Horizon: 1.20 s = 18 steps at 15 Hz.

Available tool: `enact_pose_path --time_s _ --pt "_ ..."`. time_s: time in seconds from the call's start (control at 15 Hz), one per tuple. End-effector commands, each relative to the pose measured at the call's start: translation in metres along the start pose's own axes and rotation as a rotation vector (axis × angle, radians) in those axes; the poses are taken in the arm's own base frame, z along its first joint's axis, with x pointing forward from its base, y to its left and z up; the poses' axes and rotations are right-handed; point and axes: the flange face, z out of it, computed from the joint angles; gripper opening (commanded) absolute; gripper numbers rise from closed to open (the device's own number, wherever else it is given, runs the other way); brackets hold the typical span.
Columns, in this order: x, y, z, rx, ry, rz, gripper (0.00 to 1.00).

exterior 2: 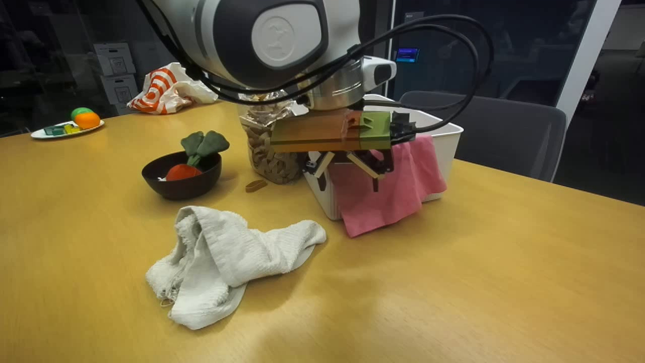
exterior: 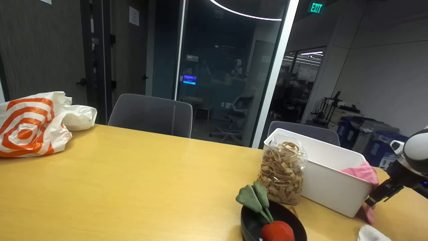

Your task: Shift the shirts to the table

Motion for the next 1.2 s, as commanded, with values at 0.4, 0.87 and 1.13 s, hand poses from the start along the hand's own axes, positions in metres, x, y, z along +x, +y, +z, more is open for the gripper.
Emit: enact_pose_path --time_s 0.4,0.87,1.13 --pt "0.001 0.016 0.017 -0.098 0.056 0.019 0.27" --pt "-0.001 0.022 -0.007 -0.148 0.076 0.004 0.06" --pt "-0.001 0.032 -0.043 -0.224 0.143 0.026 0.07"
